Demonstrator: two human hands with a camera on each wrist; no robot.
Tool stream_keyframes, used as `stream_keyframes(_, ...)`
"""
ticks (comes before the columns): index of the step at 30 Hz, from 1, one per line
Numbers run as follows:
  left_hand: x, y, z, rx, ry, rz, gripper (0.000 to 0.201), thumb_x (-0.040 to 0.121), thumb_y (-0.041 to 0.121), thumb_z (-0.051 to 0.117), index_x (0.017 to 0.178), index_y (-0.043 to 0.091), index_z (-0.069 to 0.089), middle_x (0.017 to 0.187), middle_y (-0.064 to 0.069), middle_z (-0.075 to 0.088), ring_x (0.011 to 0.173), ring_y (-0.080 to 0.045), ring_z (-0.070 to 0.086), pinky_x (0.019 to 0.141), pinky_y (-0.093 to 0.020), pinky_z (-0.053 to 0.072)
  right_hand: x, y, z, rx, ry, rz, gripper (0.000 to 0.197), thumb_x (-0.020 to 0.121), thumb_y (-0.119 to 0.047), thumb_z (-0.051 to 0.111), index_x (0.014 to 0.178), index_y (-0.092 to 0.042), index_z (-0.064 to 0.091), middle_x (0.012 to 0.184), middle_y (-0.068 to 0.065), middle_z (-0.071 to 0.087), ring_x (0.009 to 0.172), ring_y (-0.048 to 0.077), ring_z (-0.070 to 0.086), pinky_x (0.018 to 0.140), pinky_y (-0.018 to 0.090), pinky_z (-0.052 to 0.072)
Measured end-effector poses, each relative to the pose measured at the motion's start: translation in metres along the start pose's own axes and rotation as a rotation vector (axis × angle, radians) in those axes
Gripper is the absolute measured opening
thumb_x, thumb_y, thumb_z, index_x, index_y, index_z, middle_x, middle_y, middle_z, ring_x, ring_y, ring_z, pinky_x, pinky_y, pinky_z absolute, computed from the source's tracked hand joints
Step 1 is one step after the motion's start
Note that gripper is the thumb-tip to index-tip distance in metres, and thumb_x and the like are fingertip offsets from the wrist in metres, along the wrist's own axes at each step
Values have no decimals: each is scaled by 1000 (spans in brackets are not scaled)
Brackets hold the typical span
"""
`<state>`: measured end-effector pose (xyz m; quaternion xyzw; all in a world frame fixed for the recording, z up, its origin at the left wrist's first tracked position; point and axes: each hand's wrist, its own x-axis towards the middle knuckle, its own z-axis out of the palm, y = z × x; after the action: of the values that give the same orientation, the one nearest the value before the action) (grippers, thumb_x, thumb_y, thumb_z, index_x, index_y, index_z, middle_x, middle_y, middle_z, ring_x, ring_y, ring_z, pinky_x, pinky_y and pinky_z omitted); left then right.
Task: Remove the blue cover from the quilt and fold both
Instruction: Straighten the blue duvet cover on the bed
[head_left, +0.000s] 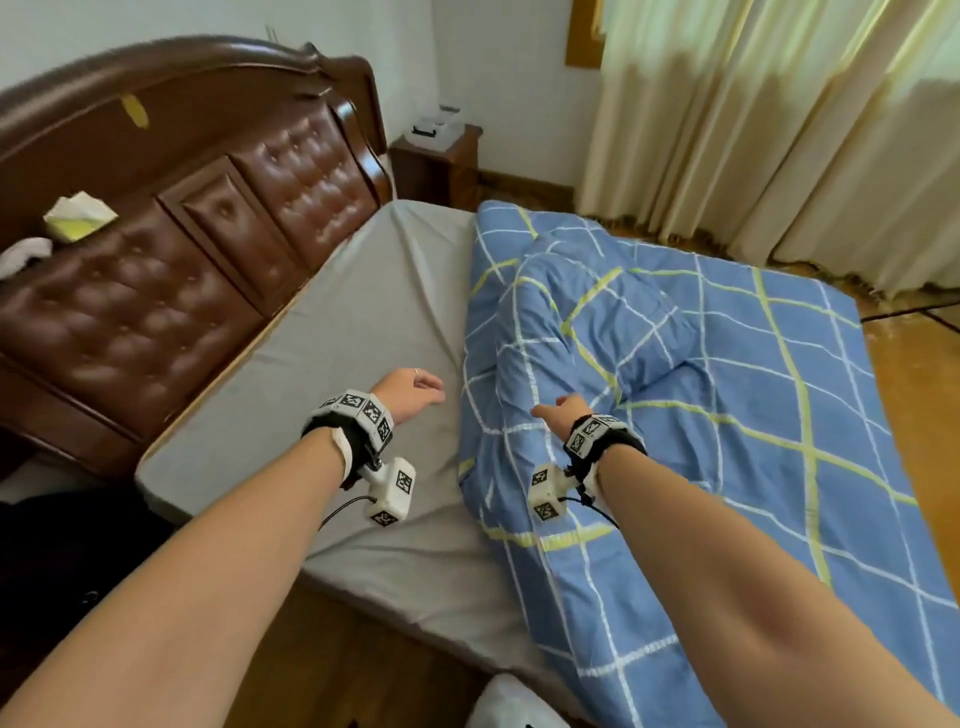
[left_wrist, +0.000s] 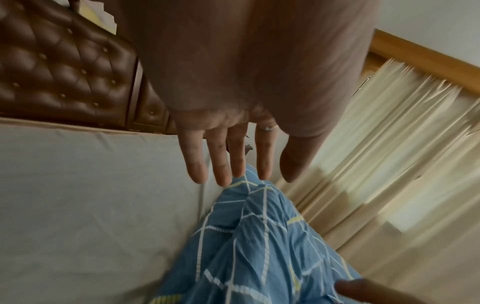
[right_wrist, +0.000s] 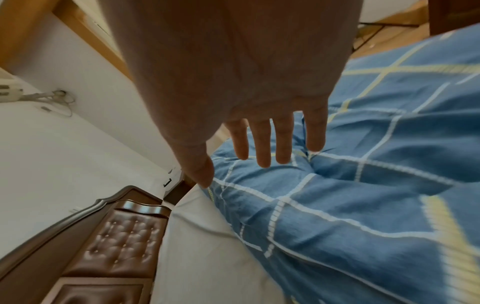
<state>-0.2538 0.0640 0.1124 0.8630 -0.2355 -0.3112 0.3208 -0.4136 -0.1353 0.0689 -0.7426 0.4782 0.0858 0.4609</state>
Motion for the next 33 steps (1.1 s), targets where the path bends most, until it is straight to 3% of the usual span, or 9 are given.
stream_keyframes(3, 53, 5, -14, 57, 22, -46, 26, 88, 16, 67, 113, 9, 68, 94, -8, 65, 64, -6, 50, 57, -16, 38, 68, -28, -9, 95, -17, -14, 86, 85, -41, 70, 151, -6, 27, 142, 17, 47, 123, 37, 52, 94, 42, 47)
stream_keyframes(7, 135, 19, -6, 80, 15, -115, 22, 88, 17, 66, 110, 16, 69, 105, -8, 68, 91, -16, 60, 81, -23, 43, 158, -42, -28, 140, 5, 35, 103, 78, -47, 76, 154, -8, 17, 147, 18, 41, 124, 37, 52, 98, 49, 48)
stream_keyframes(12, 225, 30, 27, 38, -49, -136, 15, 87, 23, 68, 102, 23, 66, 109, -6, 68, 104, -21, 63, 98, -32, 47, 254, -37, -23, 99, 51, 98, 128, 68, -59, 80, 156, -10, 0, 161, 14, 12, 146, 34, 21, 116, 51, 28)
stream_keyframes(17, 269, 19, 39, -2, -80, -171, 19, 89, 28, 67, 107, 22, 65, 110, -3, 65, 103, -19, 61, 91, -30, 45, 316, -28, -3, 169, 53, 141, 157, 42, -66, 87, 153, -26, -17, 161, 15, 14, 143, 39, 28, 116, 57, 24)
stream_keyframes(19, 278, 11, 35, -29, -88, -203, 26, 89, 31, 67, 112, 21, 64, 114, -4, 65, 107, -21, 61, 91, -34, 47, 319, -30, -1, 141, -24, 167, 140, 59, -46, 89, 155, -23, -11, 156, 19, 28, 136, 41, 39, 110, 54, 34)
stream_keyframes(21, 285, 4, 27, -66, -85, -242, 36, 89, 36, 66, 119, 19, 60, 122, -5, 63, 114, -23, 59, 97, -40, 47, 317, -37, 3, 68, -82, 83, 98, 76, -23, 81, 154, -13, 22, 143, 16, 47, 126, 36, 51, 101, 43, 45)
stream_keyframes(24, 294, -3, 13, -135, -63, -322, 58, 86, 49, 65, 133, 18, 52, 132, -2, 57, 118, -23, 56, 95, -40, 46, 300, -55, 16, 132, -90, -111, 21, 80, -5, 69, 100, -13, 71, 81, 7, 66, 83, 24, 63, 79, 36, 54)
stream_keyframes(29, 301, 4, -8, -283, -184, -424, 98, 64, 77, 66, 141, 20, 43, 128, 2, 49, 110, -27, 55, 83, -41, 48, 239, -76, 18, 134, -211, -174, 16, 78, 5, 64, 72, -7, 73, 51, -6, 57, 48, 1, 52, 54, 15, 45)
stream_keyframes(33, 309, 4, -13, -450, -277, -439, 108, 36, 84, 77, 120, 18, 60, 109, -7, 67, 95, -30, 67, 83, -43, 55, 179, -92, 24, 22, -298, -242, 22, 66, 8, 56, 63, -6, 72, 60, 2, 55, 60, 10, 50, 60, 23, 44)
